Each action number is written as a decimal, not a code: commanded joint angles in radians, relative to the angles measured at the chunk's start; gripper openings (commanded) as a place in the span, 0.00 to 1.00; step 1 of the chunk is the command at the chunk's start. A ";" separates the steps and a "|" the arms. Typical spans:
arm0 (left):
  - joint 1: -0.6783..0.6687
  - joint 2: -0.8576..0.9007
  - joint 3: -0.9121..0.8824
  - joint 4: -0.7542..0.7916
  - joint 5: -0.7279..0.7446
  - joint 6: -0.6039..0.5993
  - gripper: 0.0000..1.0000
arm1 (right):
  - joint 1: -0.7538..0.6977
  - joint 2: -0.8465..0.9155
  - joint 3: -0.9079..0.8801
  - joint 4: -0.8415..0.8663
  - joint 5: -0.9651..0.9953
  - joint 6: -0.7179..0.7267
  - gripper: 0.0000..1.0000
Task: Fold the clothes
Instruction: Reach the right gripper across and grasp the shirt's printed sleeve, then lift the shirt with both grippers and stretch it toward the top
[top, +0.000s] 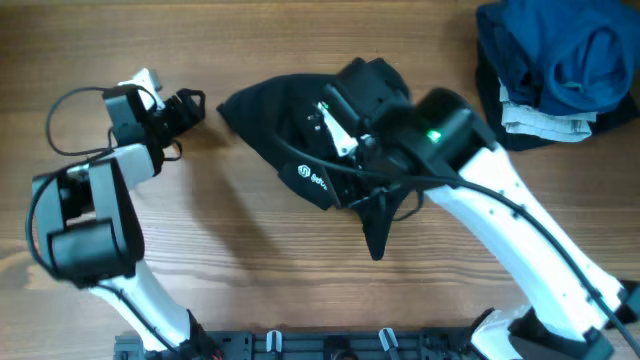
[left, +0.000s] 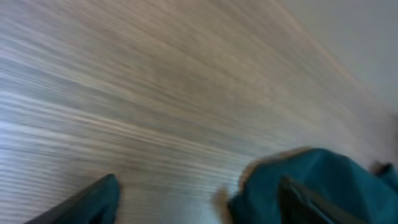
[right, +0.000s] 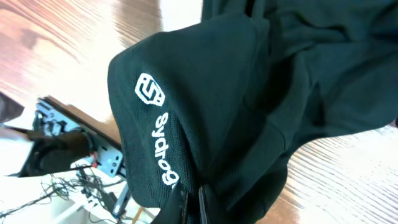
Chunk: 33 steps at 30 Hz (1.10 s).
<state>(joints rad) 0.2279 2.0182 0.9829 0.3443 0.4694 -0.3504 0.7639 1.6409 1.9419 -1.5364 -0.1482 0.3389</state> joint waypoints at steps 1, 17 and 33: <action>-0.020 0.068 0.013 0.056 0.121 -0.008 0.86 | 0.002 -0.031 0.010 -0.008 0.004 0.028 0.04; -0.158 0.076 0.021 -0.275 -0.181 0.346 0.68 | 0.002 -0.031 0.010 0.012 0.055 0.029 0.04; -0.293 0.076 0.024 -0.470 -0.205 0.425 0.21 | 0.002 -0.028 0.010 0.039 0.068 0.029 0.04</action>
<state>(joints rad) -0.0242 2.0029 1.0821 -0.0437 0.2771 0.0822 0.7639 1.6245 1.9419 -1.5024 -0.0994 0.3553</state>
